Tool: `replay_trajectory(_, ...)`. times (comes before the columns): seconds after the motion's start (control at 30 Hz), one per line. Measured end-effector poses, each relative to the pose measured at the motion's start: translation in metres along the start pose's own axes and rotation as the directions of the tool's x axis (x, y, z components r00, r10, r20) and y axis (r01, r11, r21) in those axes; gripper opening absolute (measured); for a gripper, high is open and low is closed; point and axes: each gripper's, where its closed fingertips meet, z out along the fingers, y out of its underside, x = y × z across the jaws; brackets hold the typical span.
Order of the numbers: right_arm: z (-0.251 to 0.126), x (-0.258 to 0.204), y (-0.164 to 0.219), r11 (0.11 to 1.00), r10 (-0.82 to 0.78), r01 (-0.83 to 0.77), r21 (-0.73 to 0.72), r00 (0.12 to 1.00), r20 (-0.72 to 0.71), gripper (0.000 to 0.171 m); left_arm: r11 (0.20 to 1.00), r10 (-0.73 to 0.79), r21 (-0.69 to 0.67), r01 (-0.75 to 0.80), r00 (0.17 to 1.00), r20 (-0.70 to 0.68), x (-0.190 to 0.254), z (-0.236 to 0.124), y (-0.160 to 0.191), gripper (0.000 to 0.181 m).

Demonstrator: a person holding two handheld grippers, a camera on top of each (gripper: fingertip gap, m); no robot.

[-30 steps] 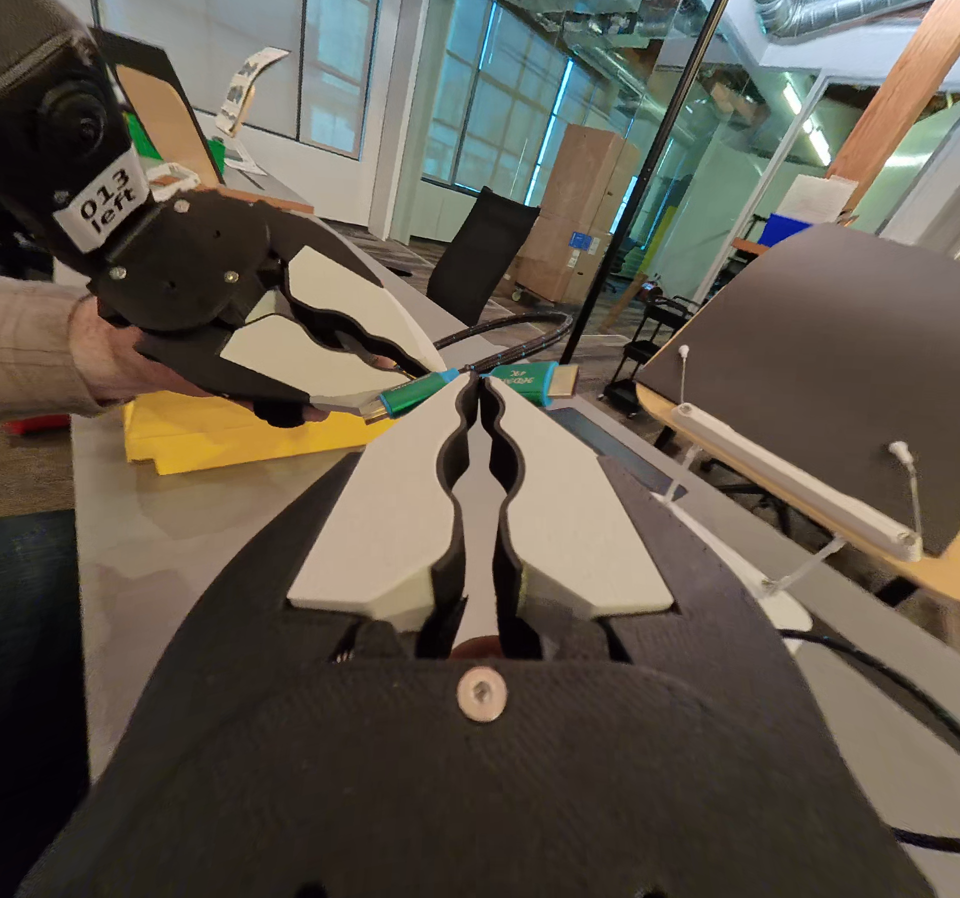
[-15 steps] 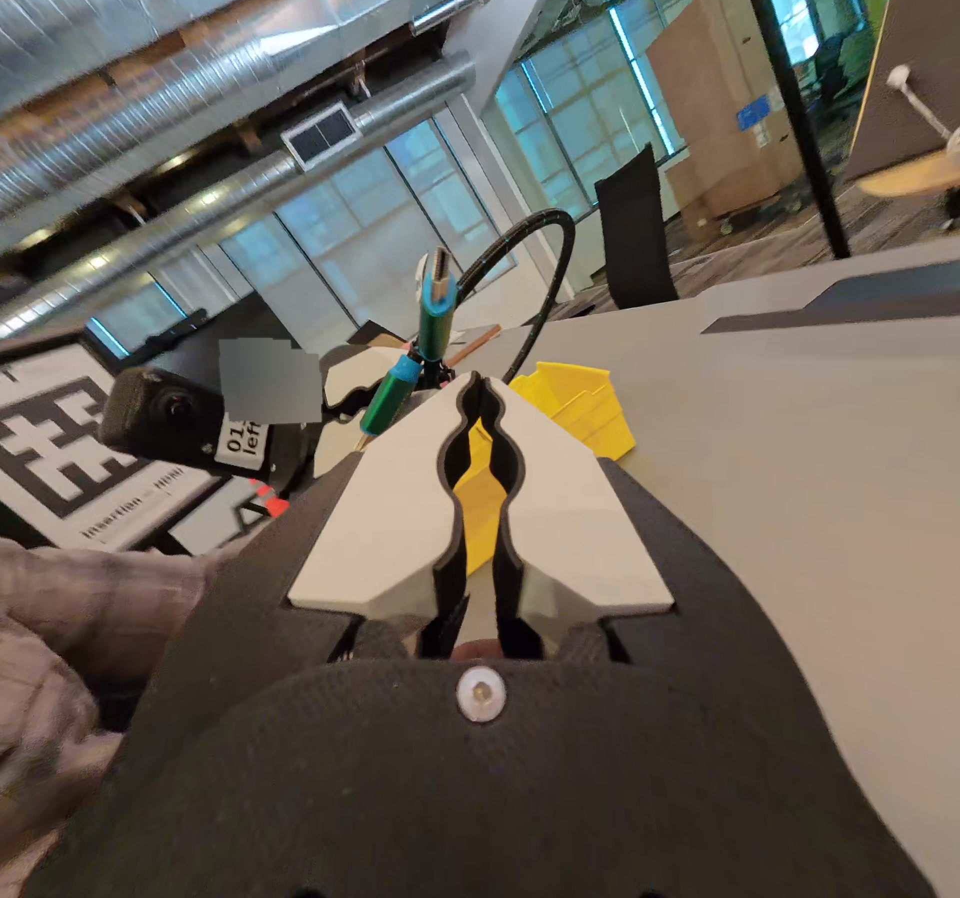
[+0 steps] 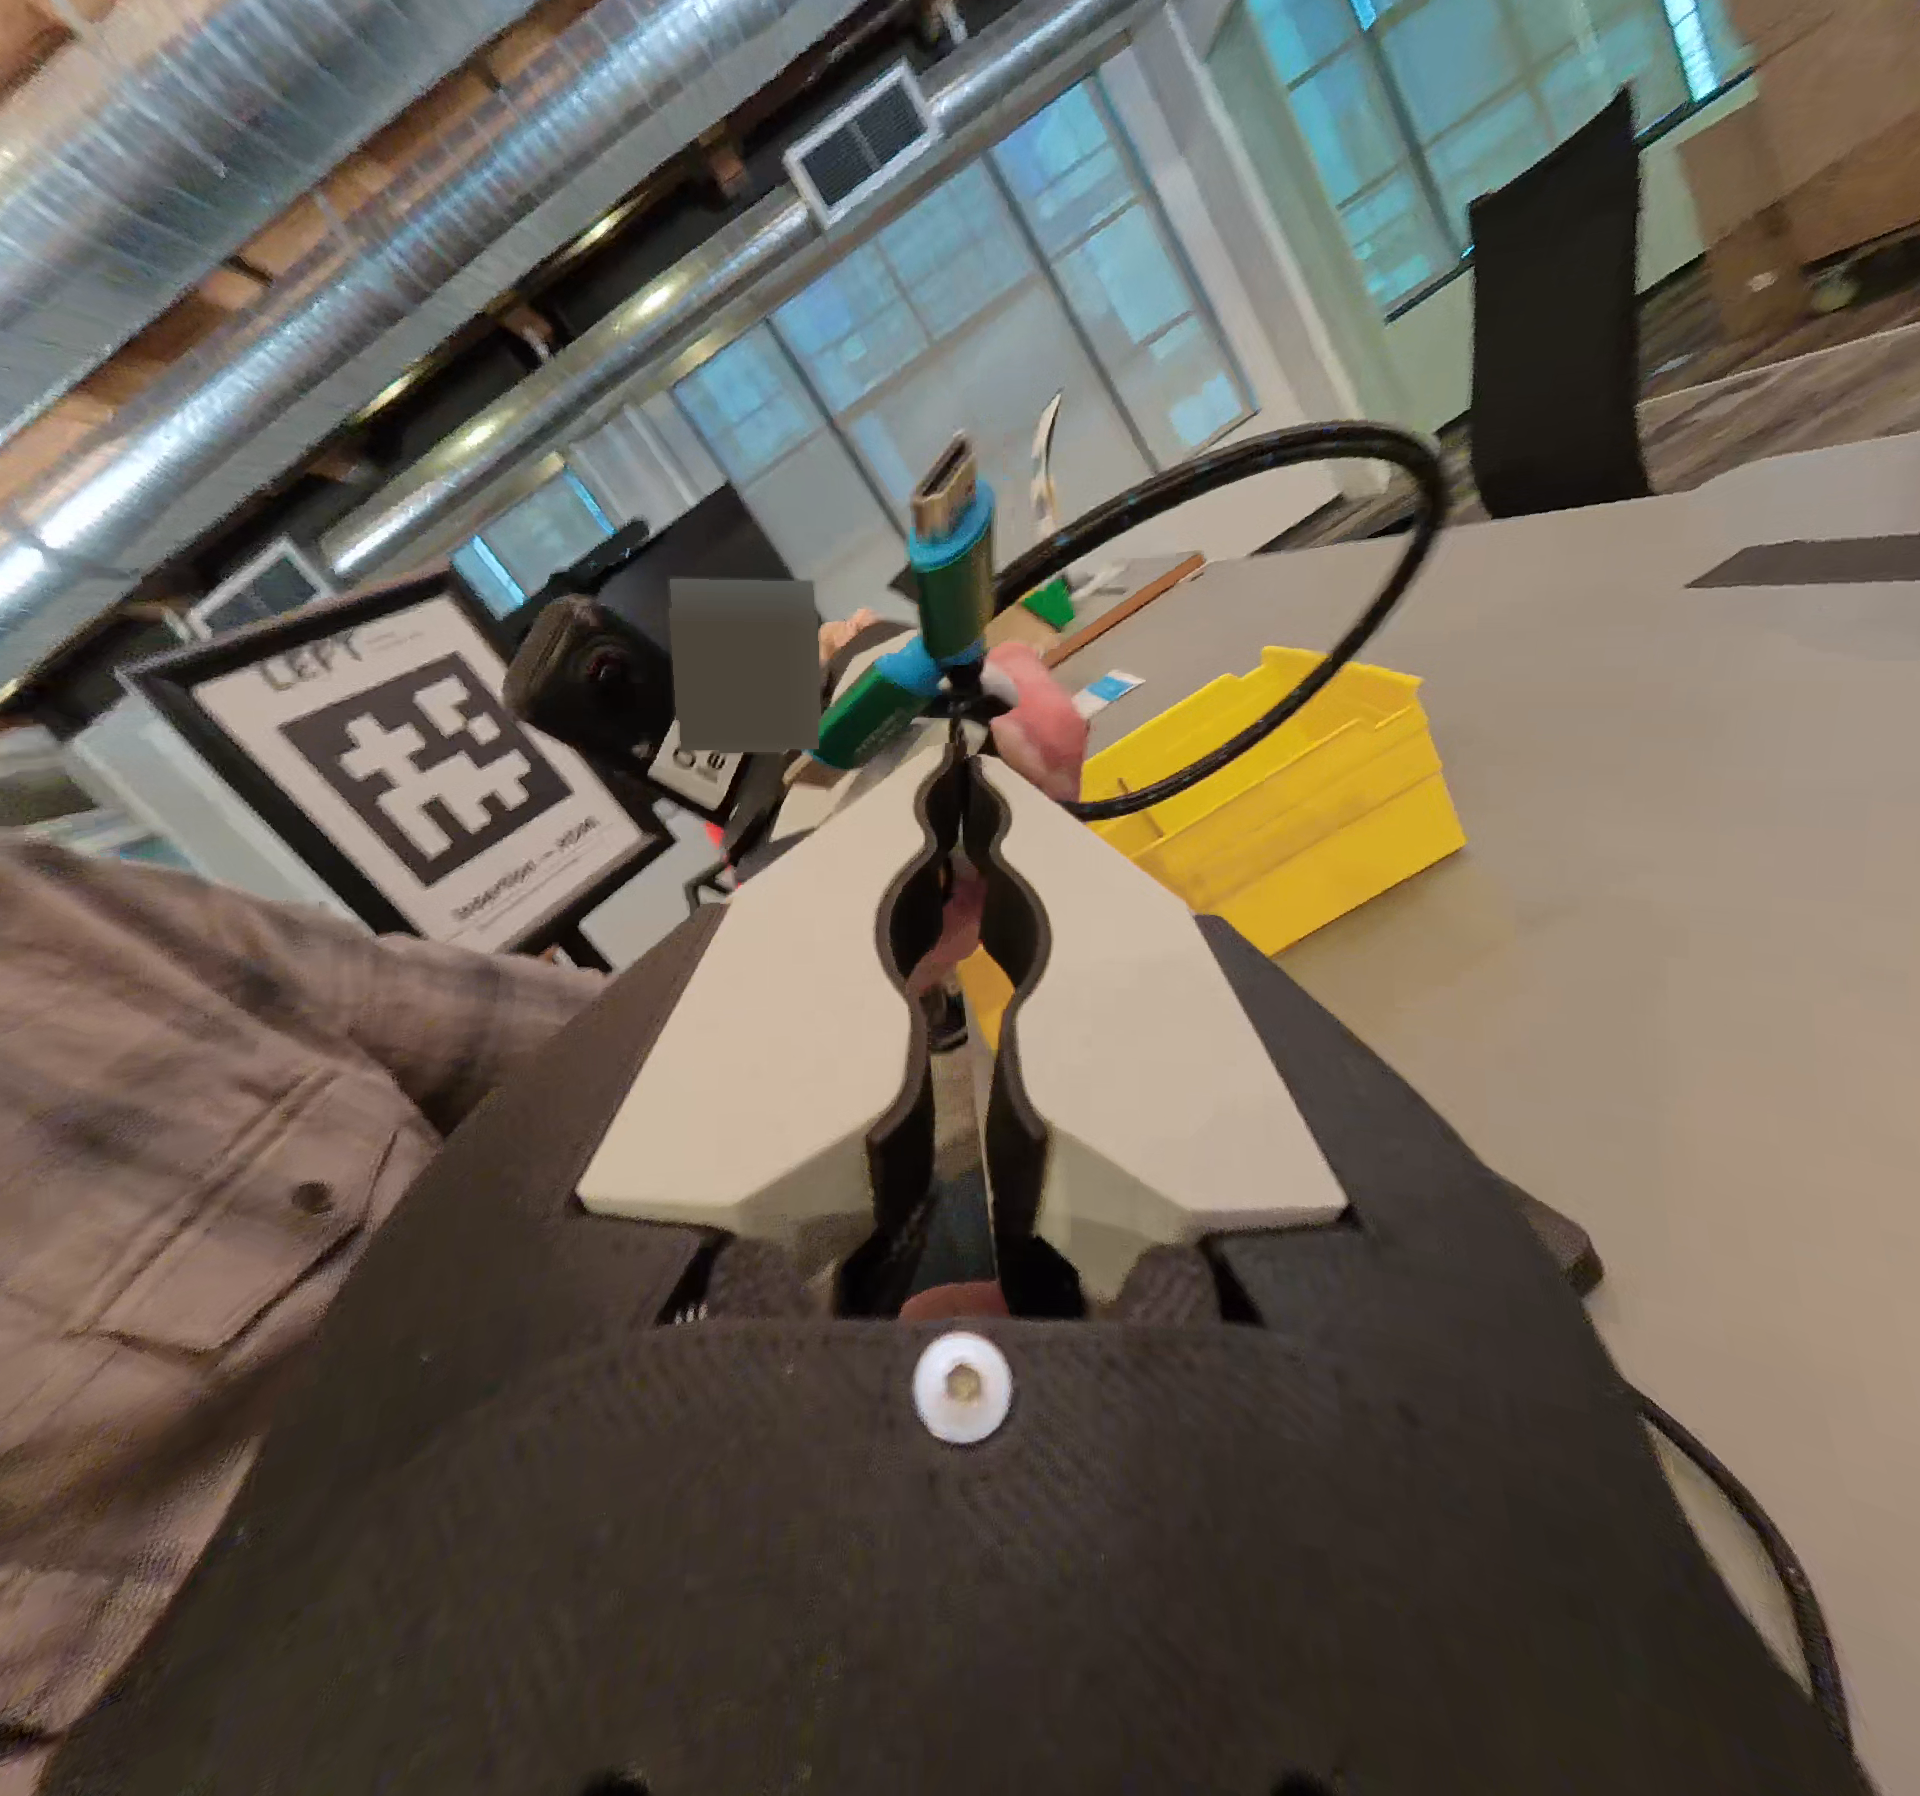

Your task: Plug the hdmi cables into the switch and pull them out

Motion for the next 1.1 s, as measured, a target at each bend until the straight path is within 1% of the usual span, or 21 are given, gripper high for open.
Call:
replay_trajectory(0.03, -0.002, 0.003, -0.003, 1.0, -0.01, 0.011, 0.021, 1.0, -0.019, 0.0, 1.0, 0.001, -0.003, -0.001, 1.0, -0.003, 0.001, 0.0, 0.0, 0.005)
replay_trajectory(0.07, -0.003, 0.006, -0.005, 0.997, -0.066, 0.068, 0.035, 0.996, -0.063, 0.0, 1.0, 0.004, -0.006, -0.004, 1.0, -0.001, 0.001, 0.001, 0.001, 0.005)
replay_trajectory(0.1, -0.003, 0.008, -0.007, 0.984, -0.173, 0.177, 0.026, 0.976, -0.13, 0.0, 1.0, -0.002, -0.008, 0.002, 1.0, 0.002, 0.001, 0.001, 0.002, 0.005)
replay_trajectory(0.13, -0.003, 0.01, -0.006, 0.951, -0.307, 0.309, -0.026, 0.93, -0.199, 0.001, 1.0, -0.026, -0.004, 0.026, 1.0, 0.003, 0.0, 0.001, 0.002, 0.005)
replay_trajectory(0.17, -0.004, 0.011, -0.005, 0.9, -0.434, 0.427, -0.086, 0.866, -0.25, 0.009, 0.999, -0.051, -0.004, 0.051, 0.999, -0.003, -0.001, 0.001, 0.002, 0.005)
replay_trajectory(0.23, -0.004, 0.005, -0.007, 0.773, -0.632, 0.612, -0.17, 0.717, -0.293, 0.016, 0.998, -0.069, -0.003, 0.069, 0.998, -0.001, -0.004, 0.0, 0.003, 0.005)
replay_trajectory(0.3, -0.003, 0.004, -0.005, 0.596, -0.799, 0.749, -0.289, 0.517, -0.307, 0.016, 0.996, -0.091, -0.004, 0.091, 0.996, -0.01, -0.003, 0.0, 0.003, 0.005)
replay_trajectory(0.33, -0.002, 0.003, -0.004, 0.507, -0.856, 0.794, -0.336, 0.419, -0.303, 0.013, 0.996, -0.094, -0.009, 0.093, 0.995, -0.016, -0.002, 0.001, 0.003, 0.005)
replay_trajectory(0.37, -0.001, 0.004, -0.002, 0.44, -0.891, 0.813, -0.381, 0.343, -0.297, 0.011, 0.995, -0.095, -0.015, 0.095, 0.995, -0.018, -0.001, 0.001, 0.004, 0.005)
replay_trajectory(0.4, 0.0, 0.006, 0.001, 0.399, -0.91, 0.816, -0.418, 0.296, -0.291, 0.011, 0.995, -0.099, -0.019, 0.098, 0.995, -0.02, -0.001, 0.002, 0.004, 0.005)
replay_trajectory(0.47, 0.002, 0.01, 0.003, 0.364, -0.922, 0.813, -0.454, 0.246, -0.3, 0.012, 0.995, -0.103, -0.019, 0.103, 0.994, -0.021, 0.0, 0.002, 0.004, 0.005)
replay_trajectory(0.53, 0.003, 0.016, 0.005, 0.365, -0.922, 0.795, -0.484, 0.238, -0.305, 0.011, 0.993, -0.114, -0.013, 0.114, 0.993, -0.022, 0.0, 0.001, 0.002, 0.005)
replay_trajectory(0.6, 0.003, 0.017, 0.004, 0.389, -0.912, 0.785, -0.483, 0.252, -0.324, 0.006, 0.995, -0.102, -0.017, 0.102, 0.995, -0.016, -0.001, 0.001, 0.002, 0.005)
replay_trajectory(0.67, 0.001, 0.019, 0.002, 0.4, -0.905, 0.778, -0.484, 0.253, -0.341, 0.005, 0.995, -0.101, -0.016, 0.101, 0.995, -0.017, 0.0, 0.001, 0.002, 0.005)
replay_trajectory(0.73, 0.001, 0.019, 0.001, 0.423, -0.896, 0.774, -0.471, 0.28, -0.344, 0.004, 0.995, -0.098, -0.018, 0.097, 0.995, -0.018, 0.001, 0.002, 0.002, 0.005)
replay_trajectory(0.8, 0.002, 0.019, 0.002, 0.424, -0.896, 0.773, -0.471, 0.284, -0.34, 0.0, 0.996, -0.09, -0.023, 0.089, 0.996, -0.018, 0.002, 0.002, 0.003, 0.005)
replay_trajectory(0.9, 0.003, 0.018, 0.005, 0.421, -0.901, 0.768, -0.482, 0.294, -0.319, 0.0, 0.997, -0.075, -0.03, 0.074, 0.997, -0.013, 0.002, 0.002, 0.004, 0.005)
replay_trajectory(1.0, 0.004, 0.013, 0.007, 0.429, -0.901, 0.763, -0.483, 0.322, -0.292, 0.0, 0.998, -0.061, -0.035, 0.061, 0.998, -0.003, 0.0, 0.002, 0.005, 0.005)
replay_trajectory(1.03, 0.005, 0.011, 0.009, 0.457, -0.888, 0.755, -0.47, 0.361, -0.284, 0.0, 0.998, -0.043, -0.037, 0.043, 0.999, 0.003, 0.0, 0.001, 0.005, 0.005)
replay_trajectory(1.07, 0.007, 0.008, 0.01, 0.518, -0.855, 0.736, -0.436, 0.435, -0.281, 0.0, 0.999, -0.021, -0.041, 0.022, 1.0, 0.012, 0.0, 0.001, 0.005, 0.005)
replay_trajectory(1.1, 0.008, 0.005, 0.01, 0.603, -0.798, 0.702, -0.378, 0.534, -0.281, 0.0, 0.999, -0.008, -0.042, 0.008, 1.0, 0.02, -0.001, 0.001, 0.005, 0.005)
